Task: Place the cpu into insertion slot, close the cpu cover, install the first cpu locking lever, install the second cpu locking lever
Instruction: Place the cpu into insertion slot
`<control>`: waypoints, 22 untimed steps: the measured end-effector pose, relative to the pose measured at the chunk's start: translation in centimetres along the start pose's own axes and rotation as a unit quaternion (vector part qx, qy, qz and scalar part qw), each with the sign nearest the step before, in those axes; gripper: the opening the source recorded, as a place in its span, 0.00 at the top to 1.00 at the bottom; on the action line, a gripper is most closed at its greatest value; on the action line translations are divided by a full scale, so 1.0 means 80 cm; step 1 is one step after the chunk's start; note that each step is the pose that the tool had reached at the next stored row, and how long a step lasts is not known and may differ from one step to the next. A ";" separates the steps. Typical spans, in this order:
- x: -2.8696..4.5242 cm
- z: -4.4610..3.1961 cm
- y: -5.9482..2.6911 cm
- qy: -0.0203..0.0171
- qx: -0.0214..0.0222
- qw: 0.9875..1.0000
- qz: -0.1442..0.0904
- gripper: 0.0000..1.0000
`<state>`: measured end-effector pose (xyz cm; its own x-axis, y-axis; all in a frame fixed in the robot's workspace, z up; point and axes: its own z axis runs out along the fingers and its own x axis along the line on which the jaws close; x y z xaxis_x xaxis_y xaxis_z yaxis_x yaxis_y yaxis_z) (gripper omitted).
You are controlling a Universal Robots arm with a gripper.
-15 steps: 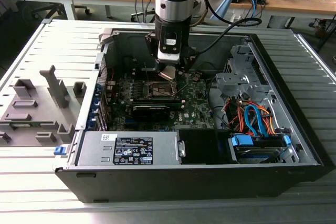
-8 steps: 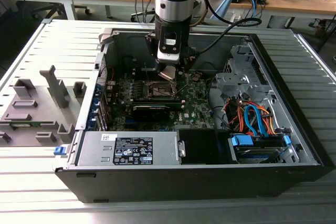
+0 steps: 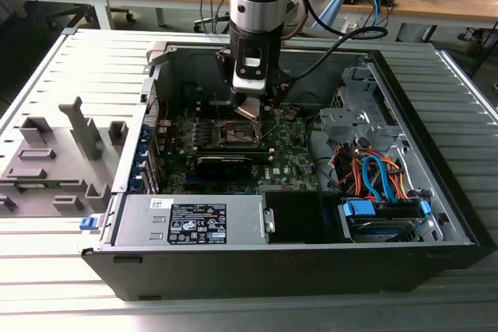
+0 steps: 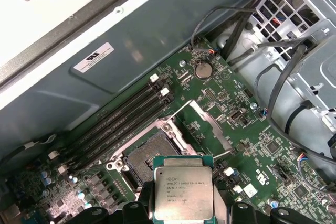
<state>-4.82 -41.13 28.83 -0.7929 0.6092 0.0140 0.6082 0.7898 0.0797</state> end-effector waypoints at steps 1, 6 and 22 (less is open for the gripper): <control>0.0000 0.0000 0.000 0.000 0.000 1.000 0.001 0.46; 0.0000 0.0000 0.000 0.000 0.000 1.000 0.003 0.46; 0.0000 0.0000 0.000 -0.001 0.000 1.000 0.010 0.46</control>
<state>-4.82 -41.13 28.83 -0.7810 0.6244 0.0140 0.6233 0.7779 0.0797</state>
